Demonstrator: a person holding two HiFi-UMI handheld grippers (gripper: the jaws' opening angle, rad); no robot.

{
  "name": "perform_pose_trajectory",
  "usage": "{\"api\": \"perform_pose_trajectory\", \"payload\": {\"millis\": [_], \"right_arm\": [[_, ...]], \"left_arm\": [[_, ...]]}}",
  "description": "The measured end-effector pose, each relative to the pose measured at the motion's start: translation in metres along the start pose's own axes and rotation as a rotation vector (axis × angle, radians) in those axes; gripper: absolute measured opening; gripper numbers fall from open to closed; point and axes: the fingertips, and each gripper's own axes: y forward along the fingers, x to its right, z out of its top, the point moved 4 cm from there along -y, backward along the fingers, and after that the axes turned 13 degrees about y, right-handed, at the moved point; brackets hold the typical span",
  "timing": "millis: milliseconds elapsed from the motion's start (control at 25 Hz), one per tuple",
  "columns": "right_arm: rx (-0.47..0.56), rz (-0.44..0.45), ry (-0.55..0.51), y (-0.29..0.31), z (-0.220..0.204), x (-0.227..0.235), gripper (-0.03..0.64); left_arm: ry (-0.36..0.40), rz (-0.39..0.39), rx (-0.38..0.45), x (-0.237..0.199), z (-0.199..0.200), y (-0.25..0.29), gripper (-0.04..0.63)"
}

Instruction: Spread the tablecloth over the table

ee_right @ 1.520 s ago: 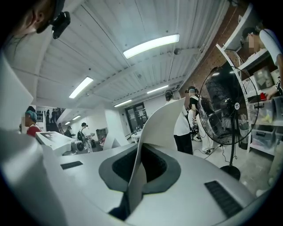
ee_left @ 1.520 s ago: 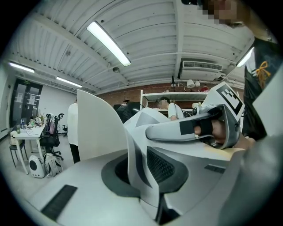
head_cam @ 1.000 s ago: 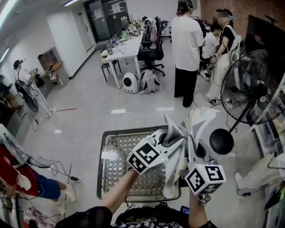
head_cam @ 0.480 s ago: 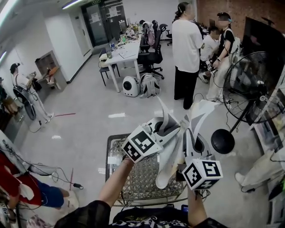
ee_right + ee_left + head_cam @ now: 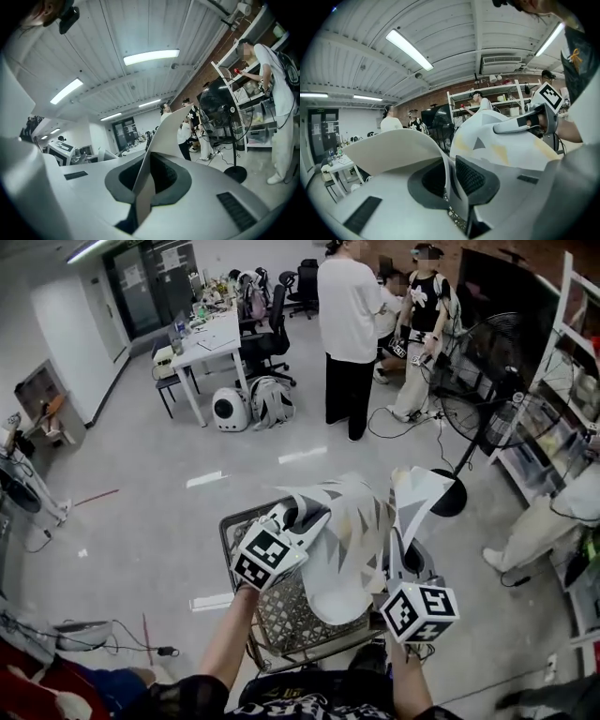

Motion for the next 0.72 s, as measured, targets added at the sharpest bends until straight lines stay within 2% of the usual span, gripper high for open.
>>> {"api": "perform_pose_trajectory", "payload": {"millis": [120,320,520,720], "right_arm": [[-0.016,-0.018,-0.010,-0.002,-0.027,-0.023,0.017],[-0.033,0.024,0.014,0.001,-0.045,-0.050,0.017],[-0.029,0.077,0.041,0.013,-0.057,-0.087,0.017],[-0.044,0.123,0.051,0.021,-0.067,-0.107,0.017]], "left_arm": [[0.006,-0.003,0.005,-0.003,-0.018,-0.023,0.055],[0.037,0.052,-0.010,-0.017,-0.034,-0.052,0.055],[-0.029,0.138,-0.028,-0.049,-0.072,-0.096,0.055],[-0.050,0.193,-0.068,-0.060,-0.096,-0.125,0.054]]}}
